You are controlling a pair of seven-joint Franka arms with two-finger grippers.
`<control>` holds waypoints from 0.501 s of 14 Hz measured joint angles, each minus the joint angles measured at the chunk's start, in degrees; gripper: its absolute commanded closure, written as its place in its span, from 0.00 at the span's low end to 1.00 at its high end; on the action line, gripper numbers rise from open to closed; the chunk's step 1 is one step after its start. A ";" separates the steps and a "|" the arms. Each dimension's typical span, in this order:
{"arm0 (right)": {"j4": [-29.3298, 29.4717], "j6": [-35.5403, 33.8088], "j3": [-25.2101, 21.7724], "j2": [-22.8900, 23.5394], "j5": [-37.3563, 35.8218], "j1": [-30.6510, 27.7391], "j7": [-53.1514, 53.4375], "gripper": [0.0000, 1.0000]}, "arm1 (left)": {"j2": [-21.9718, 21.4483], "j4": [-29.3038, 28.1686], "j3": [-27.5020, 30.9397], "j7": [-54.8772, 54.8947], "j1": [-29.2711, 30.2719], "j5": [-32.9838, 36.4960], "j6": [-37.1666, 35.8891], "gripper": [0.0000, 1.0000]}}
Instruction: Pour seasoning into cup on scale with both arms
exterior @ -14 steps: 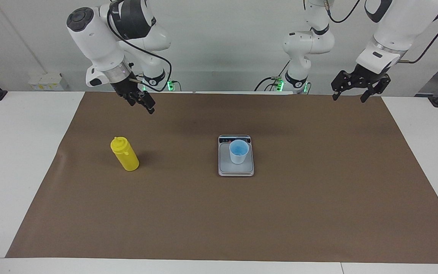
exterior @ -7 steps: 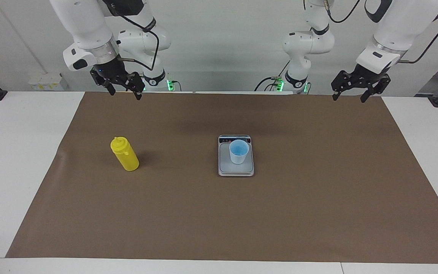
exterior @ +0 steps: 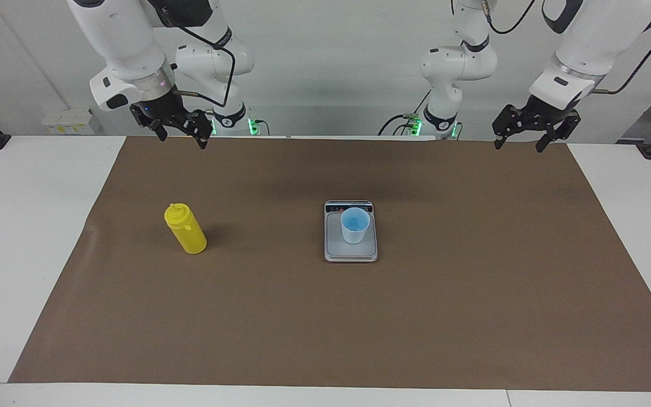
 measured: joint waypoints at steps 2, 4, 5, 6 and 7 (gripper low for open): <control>-1.21 1.56 -0.07 0.00 -0.04 -0.60 -1.23 0.00 | 0.00 0.00 0.00 0.00 0.00 0.00 0.00 0.00; -1.72 2.36 -0.12 0.00 -0.04 -1.40 -1.91 0.00 | 0.00 0.00 0.00 0.00 0.00 0.00 0.00 0.00; -1.74 2.46 -0.13 -0.03 -0.04 -1.60 -1.92 0.00 | 0.00 0.00 0.00 0.00 0.00 0.00 0.00 0.00; -1.74 2.48 -0.16 -0.09 -0.04 -1.62 -1.93 0.00 | 0.00 0.00 0.00 0.00 0.00 0.00 0.00 0.00; -1.74 2.48 -0.15 -0.16 -0.04 -1.59 -1.93 0.00 | 0.00 0.00 0.00 0.00 0.00 0.00 0.00 0.00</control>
